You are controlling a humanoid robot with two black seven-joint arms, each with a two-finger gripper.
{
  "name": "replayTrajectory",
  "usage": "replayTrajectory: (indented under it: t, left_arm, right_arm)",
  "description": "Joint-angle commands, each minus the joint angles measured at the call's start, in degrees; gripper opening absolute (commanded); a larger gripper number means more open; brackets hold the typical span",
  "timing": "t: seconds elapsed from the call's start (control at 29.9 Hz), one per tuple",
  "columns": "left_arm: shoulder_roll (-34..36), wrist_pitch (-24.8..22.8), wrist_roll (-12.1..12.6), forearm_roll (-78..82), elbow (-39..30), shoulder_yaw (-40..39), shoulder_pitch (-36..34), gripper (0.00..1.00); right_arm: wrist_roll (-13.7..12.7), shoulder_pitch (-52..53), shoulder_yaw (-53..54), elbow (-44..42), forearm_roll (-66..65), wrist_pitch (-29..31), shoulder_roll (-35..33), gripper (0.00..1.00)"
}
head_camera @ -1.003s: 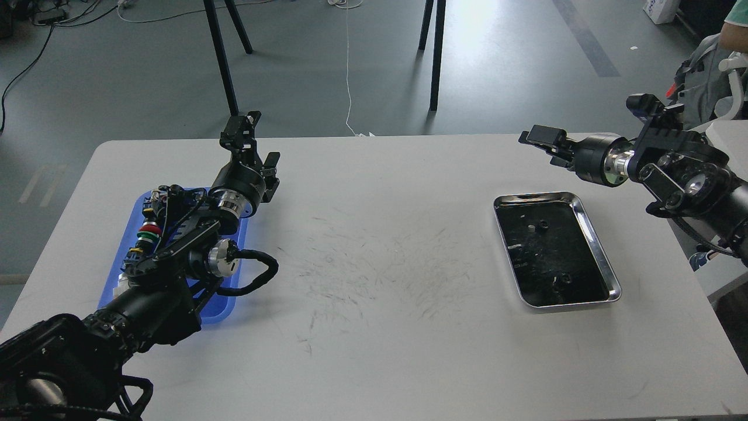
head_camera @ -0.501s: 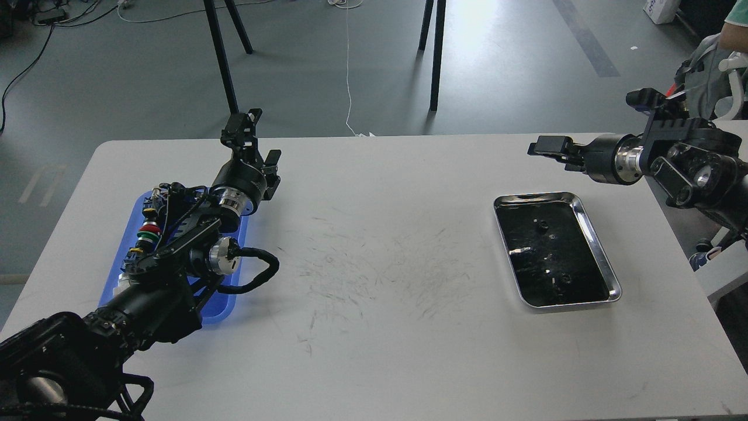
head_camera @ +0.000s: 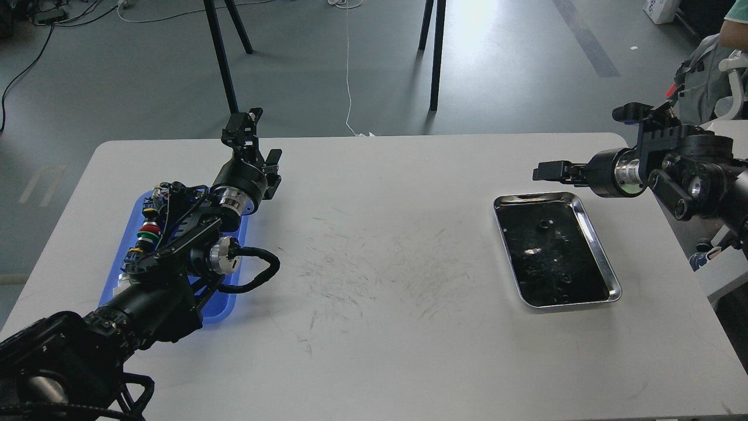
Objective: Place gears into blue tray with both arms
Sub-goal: 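Raise the right gripper and swing it above the metal tray, then lower the right gripper into the metal tray toward the black gear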
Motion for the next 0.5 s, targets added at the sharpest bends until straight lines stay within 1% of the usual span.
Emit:
replayTrajectory:
  t: [0.0,0.27,0.47]
  left_arm:
    - [0.0,0.0,0.0,0.1,0.0,0.0,0.0,0.98]
    - [0.1,0.0,0.0,0.1,0.0,0.0,0.1,0.98]
    - [0.1,0.0,0.0,0.1,0.0,0.0,0.0,0.98]
  right_arm:
    - [0.0,-0.1,-1.9,0.3,-1.9,0.0,0.2,0.98]
    - [0.0,0.5,-6.3,2.4,-2.8,0.0,0.5,0.98]
    - [0.0,2.9,-6.7,8.3,-5.3,0.0,0.3,0.98]
